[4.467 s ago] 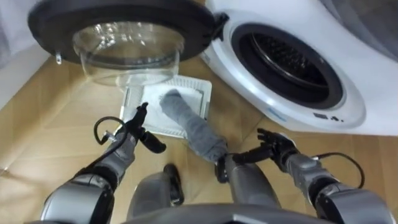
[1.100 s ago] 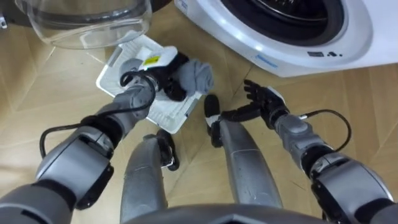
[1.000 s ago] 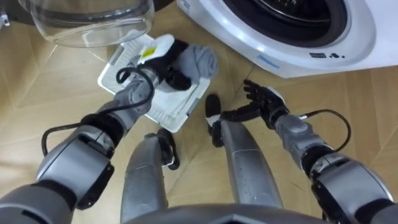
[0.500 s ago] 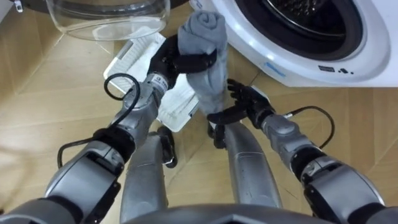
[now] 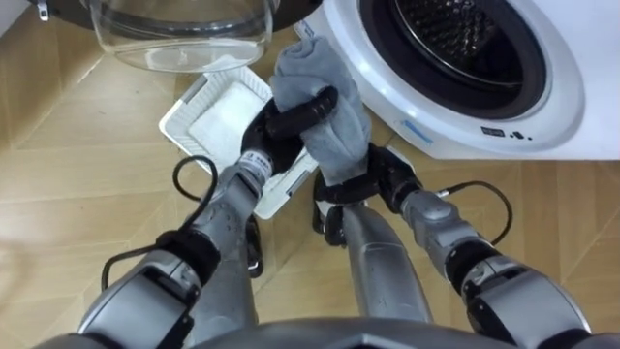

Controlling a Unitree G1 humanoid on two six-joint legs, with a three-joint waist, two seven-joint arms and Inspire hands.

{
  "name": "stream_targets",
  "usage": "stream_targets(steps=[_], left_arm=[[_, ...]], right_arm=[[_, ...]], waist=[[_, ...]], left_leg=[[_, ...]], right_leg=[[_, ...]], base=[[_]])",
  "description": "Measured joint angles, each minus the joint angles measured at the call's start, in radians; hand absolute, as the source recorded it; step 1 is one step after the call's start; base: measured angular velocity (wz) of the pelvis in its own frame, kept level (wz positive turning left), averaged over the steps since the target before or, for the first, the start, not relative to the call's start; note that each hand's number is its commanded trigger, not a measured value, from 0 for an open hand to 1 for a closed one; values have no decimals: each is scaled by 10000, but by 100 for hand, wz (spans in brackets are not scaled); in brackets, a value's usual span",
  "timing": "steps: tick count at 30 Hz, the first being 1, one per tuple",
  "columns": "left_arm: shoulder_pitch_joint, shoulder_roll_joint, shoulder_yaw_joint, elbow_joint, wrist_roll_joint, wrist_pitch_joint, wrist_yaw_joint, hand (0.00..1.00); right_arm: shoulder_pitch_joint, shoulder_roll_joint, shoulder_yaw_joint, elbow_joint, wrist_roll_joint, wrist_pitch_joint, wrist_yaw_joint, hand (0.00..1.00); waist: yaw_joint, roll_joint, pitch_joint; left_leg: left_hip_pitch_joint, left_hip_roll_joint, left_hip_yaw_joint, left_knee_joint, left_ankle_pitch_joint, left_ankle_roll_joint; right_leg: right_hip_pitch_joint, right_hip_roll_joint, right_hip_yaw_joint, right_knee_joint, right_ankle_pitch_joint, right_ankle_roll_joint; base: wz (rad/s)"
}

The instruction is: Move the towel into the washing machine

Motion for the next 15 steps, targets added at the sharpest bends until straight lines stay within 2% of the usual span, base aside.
stream_targets(steps=[1, 2, 6, 8, 10, 12, 15], left_arm=[[36, -5, -2, 0, -178, 18, -18, 100], [94, -14, -8, 0, -467, 46, -50, 100], [305, -71, -274, 1, -1088, 147, -77, 100], [462, -85, -394, 1, -1078, 291, -194, 100], [604, -89, -410, 1, -1091, 369, -379, 100], [738, -90, -414, 18, -1288, 435, -606, 100], [965, -81, -411, 29, -1483, 465, -837, 100]], right_arm=[[54, 10, 28, 4, 0, 2, -35, 96], [50, 8, 91, -11, -3, 0, -118, 100], [65, 3, 182, -35, -17, 220, -407, 100], [145, -26, 175, -16, -123, 403, -600, 100], [185, -58, 175, -26, -270, 483, -770, 100], [236, -70, 202, -47, -388, 506, -857, 100], [394, -48, 222, -115, -384, 610, -861, 100]], waist=[[-6, 1, -9], [-18, -2, -19], [-6, 2, -39], [-6, 52, -120], [7, 67, -133], [12, 126, -195], [82, 170, -211]], left_leg=[[6, -5, 1, -4, 3, 1], [12, -16, 1, -12, 30, 6], [137, -20, 4, -26, 55, 25], [206, -19, 2, -62, 56, 25], [311, -14, 28, -97, 64, 11], [415, -15, 43, -147, 84, -22], [686, -66, 60, -358, 142, -73]], right_leg=[[2, -7, 2, 6, 0, 0], [10, -28, -2, 19, 0, 0], [159, -65, -52, -21, -2, -5], [220, -79, -72, -29, -6, -11], [285, -66, -39, -34, -7, -13], [341, -45, 6, -25, -18, -33], [505, -74, 30, -10, -63, -95]], base=[[3], [7], [4], [0], [-2], [-5], [1]])
